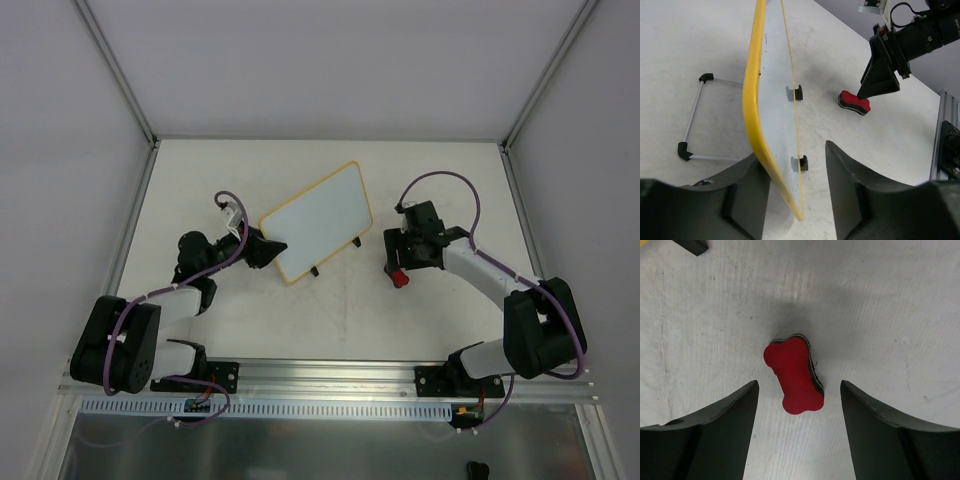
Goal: Erase the whiteboard
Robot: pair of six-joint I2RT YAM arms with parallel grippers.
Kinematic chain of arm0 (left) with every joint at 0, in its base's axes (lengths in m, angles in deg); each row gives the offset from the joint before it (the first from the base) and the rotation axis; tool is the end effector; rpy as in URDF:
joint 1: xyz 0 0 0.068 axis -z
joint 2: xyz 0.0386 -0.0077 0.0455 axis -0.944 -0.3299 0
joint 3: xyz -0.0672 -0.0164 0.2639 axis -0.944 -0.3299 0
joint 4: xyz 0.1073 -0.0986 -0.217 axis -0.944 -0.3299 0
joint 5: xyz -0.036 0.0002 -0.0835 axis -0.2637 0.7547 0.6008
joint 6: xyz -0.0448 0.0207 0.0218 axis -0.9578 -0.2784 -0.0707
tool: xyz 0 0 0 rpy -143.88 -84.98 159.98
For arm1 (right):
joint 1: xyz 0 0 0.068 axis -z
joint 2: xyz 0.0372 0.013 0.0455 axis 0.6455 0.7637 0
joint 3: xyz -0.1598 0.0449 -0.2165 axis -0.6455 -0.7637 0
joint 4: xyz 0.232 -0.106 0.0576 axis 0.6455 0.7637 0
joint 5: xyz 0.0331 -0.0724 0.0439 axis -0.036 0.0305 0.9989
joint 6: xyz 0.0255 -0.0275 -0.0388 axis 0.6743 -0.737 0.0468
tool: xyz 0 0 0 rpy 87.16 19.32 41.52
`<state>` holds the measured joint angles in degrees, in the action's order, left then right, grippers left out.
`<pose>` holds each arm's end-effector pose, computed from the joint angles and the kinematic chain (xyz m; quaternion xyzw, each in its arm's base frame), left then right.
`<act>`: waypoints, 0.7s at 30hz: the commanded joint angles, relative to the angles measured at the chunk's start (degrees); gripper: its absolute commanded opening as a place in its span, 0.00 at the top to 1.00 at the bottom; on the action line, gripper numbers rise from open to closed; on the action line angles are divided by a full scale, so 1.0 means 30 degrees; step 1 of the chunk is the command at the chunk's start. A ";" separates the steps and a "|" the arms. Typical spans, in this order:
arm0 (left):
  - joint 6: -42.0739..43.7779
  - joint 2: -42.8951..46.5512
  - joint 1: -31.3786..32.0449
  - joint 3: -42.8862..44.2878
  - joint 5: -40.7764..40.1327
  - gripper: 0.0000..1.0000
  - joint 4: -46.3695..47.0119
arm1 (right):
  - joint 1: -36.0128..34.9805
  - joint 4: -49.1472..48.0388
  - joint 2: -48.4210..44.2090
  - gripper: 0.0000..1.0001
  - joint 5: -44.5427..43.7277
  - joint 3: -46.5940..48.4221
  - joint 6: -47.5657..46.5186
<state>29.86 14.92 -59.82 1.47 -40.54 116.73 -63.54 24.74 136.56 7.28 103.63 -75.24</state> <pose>0.2201 -0.0679 0.2056 0.2305 0.6390 -0.4275 0.5964 0.2582 0.1113 0.1996 -0.2327 0.9248 0.0477 0.2971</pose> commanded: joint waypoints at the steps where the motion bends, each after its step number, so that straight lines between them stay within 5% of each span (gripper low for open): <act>1: 0.0678 0.0840 0.0169 -0.0383 -0.0172 0.52 0.1609 | 0.0014 0.0371 -0.1600 0.30 -0.1240 0.0828 0.0295; 7: 0.1323 0.1923 0.0140 -0.0326 -0.0730 0.27 0.0321 | 0.0014 0.0400 -0.2979 0.28 -0.1886 0.1091 -0.0026; 10: 0.1382 0.2567 0.0140 -0.0383 -0.1052 0.03 -0.0352 | 0.0014 0.0401 -0.3535 0.28 -0.1827 0.1180 -0.0056; 21: 0.0621 0.7307 0.0111 -0.2111 -0.4743 0.01 -0.2373 | 0.0043 -0.0242 -0.5086 0.25 -0.2592 0.1064 0.0702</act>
<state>32.48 32.64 -59.82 -3.56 -50.73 110.26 -63.54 25.35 124.91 0.59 105.49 -74.76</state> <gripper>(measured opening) 0.990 0.744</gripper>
